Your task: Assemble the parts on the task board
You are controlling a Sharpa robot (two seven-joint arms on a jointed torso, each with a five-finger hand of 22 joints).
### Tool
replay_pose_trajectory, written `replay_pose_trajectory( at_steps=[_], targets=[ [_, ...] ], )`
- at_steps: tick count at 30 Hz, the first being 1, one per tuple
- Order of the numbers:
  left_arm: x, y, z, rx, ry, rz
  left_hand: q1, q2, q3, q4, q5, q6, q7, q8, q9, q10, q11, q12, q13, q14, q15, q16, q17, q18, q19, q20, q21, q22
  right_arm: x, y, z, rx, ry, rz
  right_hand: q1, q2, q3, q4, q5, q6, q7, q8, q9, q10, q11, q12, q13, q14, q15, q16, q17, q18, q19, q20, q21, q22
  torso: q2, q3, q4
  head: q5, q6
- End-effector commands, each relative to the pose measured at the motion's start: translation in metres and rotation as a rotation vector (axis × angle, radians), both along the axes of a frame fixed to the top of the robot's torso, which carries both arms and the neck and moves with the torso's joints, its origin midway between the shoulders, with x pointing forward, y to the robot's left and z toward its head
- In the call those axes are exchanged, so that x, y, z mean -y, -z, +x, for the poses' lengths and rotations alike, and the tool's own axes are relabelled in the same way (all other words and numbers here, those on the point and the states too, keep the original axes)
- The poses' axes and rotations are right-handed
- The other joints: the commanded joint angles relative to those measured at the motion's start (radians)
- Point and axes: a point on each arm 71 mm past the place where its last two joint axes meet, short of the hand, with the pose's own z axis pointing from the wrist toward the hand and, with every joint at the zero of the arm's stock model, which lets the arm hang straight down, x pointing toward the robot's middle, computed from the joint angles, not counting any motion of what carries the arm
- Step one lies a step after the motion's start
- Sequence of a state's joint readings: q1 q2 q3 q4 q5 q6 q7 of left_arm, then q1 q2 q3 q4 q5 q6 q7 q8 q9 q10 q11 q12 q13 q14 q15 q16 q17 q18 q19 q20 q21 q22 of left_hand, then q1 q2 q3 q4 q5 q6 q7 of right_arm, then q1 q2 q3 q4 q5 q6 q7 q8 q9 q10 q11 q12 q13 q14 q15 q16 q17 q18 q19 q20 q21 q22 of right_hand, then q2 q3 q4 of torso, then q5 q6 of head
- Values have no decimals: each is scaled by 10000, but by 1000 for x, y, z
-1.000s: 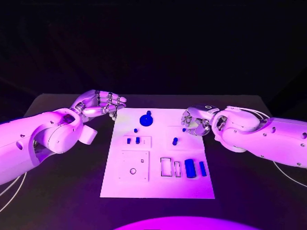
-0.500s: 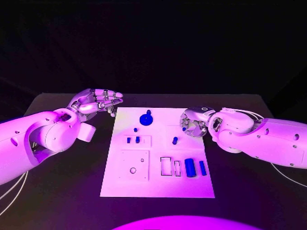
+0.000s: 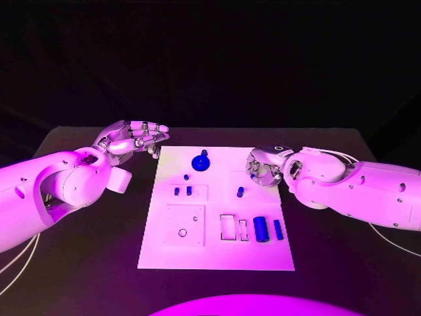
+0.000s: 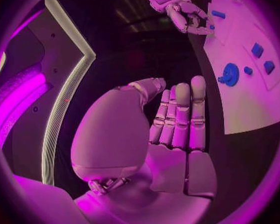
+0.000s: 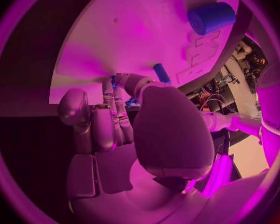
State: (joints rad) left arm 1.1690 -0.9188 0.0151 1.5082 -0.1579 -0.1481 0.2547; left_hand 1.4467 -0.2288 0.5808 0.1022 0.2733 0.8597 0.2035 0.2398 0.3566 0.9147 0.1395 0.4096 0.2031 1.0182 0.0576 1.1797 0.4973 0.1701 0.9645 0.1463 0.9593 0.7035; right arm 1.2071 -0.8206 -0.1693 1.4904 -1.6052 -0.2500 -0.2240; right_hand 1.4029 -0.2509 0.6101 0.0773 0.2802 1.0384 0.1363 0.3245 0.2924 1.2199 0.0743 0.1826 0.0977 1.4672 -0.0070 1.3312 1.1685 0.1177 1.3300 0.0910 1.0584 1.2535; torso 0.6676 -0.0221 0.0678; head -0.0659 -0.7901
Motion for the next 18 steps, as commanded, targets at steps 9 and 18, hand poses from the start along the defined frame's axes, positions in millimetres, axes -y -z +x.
replay_pose_trajectory(
  at_steps=[9,18],
  targets=[
    [2,-2,-1,158,150,-46,29,111,-39,-104,17,-83,-6,74,-5,-139,-4,71,-6,-88,4,-53,-30,151,-69,10,-64,-15,-3,18,-7,-541,-209,-1219,127,335,272,-620,4,501,-184,241,281,786,-303,33,215,247,-263,-54,-243,-245,406,-201,913,670,-4,2,3,44,-53],
    [2,-2,-2,275,142,151,33,114,-62,-146,18,-108,27,121,5,-287,36,106,-13,-165,36,-91,-63,147,-110,30,-82,-20,-5,15,-8,-67,-191,-1062,80,345,495,-791,8,545,-207,219,331,885,-315,-84,222,235,-281,-76,-310,-244,381,-230,953,744,-10,-2,-1,35,-61]
  ],
)
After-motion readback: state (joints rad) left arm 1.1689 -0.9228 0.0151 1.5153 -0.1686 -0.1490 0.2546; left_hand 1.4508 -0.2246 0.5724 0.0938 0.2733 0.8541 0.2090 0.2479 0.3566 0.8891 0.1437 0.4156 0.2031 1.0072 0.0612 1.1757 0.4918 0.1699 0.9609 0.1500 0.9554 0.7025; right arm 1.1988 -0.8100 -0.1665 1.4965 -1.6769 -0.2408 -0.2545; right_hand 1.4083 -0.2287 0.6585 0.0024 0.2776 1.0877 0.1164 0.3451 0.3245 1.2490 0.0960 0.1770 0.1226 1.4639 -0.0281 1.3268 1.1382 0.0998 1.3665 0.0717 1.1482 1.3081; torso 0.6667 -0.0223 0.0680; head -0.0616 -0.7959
